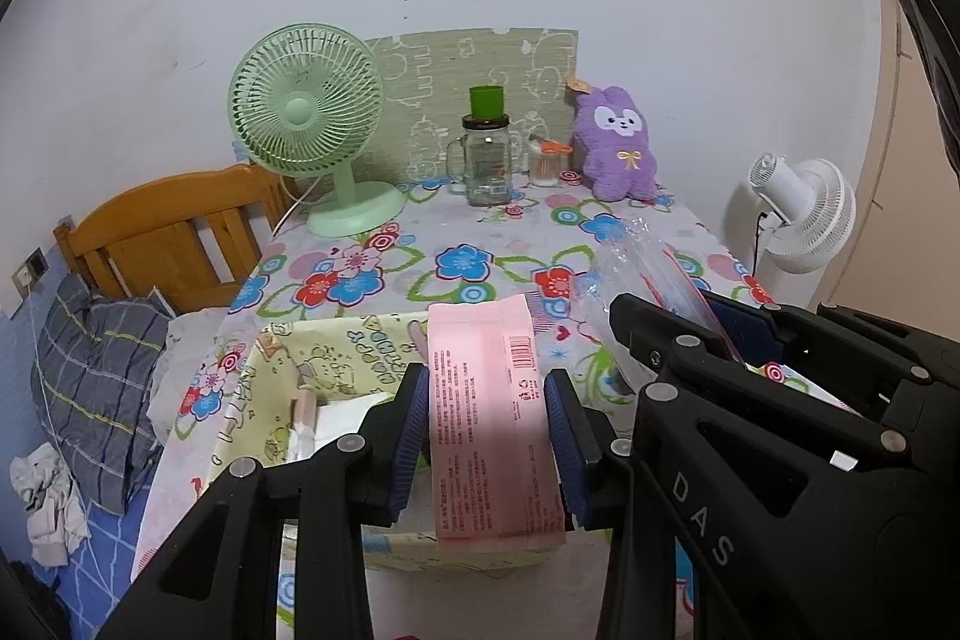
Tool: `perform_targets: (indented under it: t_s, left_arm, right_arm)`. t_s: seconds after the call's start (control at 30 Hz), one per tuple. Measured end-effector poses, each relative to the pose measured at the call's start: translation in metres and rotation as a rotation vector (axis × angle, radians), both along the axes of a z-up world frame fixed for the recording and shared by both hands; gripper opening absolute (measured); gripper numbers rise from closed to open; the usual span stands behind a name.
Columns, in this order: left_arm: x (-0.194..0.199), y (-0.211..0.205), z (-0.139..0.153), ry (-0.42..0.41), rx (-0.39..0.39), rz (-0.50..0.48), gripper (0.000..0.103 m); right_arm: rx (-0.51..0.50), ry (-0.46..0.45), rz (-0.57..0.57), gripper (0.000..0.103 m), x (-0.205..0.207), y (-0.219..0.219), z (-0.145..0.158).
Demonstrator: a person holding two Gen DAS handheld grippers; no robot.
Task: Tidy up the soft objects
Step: 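Lift and carry the pink packet and clear bag over the fabric box with both tools, then lower the pink packet and clear bag into the box and open both tools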
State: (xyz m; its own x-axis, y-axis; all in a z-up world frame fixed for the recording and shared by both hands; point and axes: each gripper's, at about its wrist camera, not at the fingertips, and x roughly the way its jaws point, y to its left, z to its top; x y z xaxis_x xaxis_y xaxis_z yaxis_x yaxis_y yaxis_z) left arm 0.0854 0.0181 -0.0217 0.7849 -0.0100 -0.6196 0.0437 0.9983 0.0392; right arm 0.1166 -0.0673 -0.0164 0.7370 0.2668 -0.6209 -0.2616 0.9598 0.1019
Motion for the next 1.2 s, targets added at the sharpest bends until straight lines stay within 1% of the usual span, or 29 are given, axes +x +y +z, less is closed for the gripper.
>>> perform_targets:
  t_s: [0.53, 0.8, 1.2]
  left_arm:
    - [0.019, 0.041, -0.015, 0.027, 0.006, 0.031, 0.04]
    - [0.025, 0.058, -0.026, 0.046, 0.012, 0.047, 0.04]
    - [0.035, 0.084, -0.048, 0.101, 0.011, 0.087, 0.041]
  right_arm:
    - [-0.011, 0.028, 0.038, 0.024, 0.021, 0.045, -0.015]
    - [-0.012, 0.061, 0.057, 0.024, 0.032, 0.063, -0.026]
    - [-0.028, 0.121, 0.1, 0.024, 0.041, 0.09, -0.047]
